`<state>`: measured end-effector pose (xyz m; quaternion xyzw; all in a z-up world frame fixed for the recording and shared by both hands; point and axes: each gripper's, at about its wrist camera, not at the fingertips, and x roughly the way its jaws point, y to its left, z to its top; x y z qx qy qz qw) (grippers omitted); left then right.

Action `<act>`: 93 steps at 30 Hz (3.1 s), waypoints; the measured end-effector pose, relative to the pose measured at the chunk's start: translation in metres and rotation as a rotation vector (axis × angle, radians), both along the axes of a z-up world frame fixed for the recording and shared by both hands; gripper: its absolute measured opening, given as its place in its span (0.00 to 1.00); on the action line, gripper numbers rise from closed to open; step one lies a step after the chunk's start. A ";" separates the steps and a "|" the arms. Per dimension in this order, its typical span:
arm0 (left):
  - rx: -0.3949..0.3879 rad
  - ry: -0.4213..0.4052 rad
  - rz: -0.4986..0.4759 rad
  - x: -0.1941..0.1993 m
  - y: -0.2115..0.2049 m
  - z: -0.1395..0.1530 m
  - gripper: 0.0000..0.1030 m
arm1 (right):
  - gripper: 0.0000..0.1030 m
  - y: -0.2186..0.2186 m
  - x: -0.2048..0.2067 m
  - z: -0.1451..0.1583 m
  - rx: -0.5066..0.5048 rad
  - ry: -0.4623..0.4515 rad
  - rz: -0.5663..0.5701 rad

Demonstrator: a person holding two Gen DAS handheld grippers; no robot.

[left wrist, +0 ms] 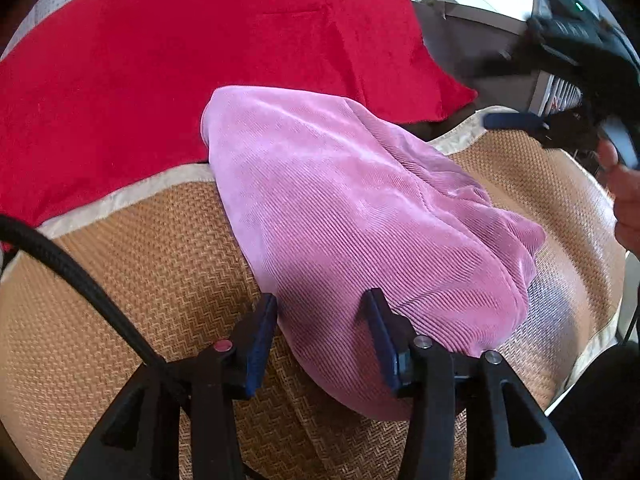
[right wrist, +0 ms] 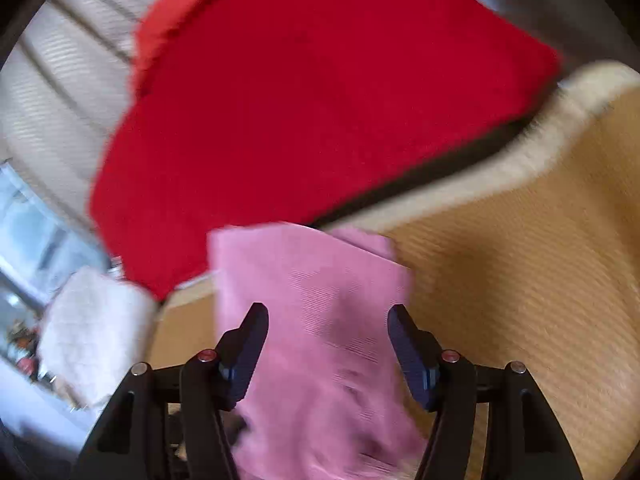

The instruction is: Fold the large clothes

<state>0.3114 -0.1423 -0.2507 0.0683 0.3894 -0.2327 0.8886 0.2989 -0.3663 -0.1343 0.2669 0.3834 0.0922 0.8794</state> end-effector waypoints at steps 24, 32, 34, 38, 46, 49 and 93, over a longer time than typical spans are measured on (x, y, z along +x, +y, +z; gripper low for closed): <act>-0.057 0.028 0.011 0.000 0.014 -0.006 0.59 | 0.43 0.092 0.147 -0.028 -0.039 0.167 0.309; -0.095 0.071 0.008 0.013 0.028 -0.005 0.65 | 0.41 0.078 0.172 -0.074 -0.021 0.273 0.257; -0.115 0.092 0.013 0.017 0.034 -0.002 0.65 | 0.44 0.070 0.157 -0.062 -0.032 0.241 0.261; -0.142 0.113 0.053 0.022 0.054 0.006 0.65 | 0.44 0.034 0.098 -0.023 -0.014 0.152 0.243; -0.129 0.070 -0.004 -0.003 0.044 0.021 0.65 | 0.45 0.001 -0.025 -0.001 -0.079 0.095 0.233; -0.010 0.074 -0.024 -0.007 0.026 0.002 0.67 | 0.42 0.001 -0.046 -0.028 -0.068 0.134 0.231; 0.140 -0.057 0.024 -0.029 0.006 0.004 0.73 | 0.40 -0.018 -0.057 -0.045 -0.056 0.092 0.137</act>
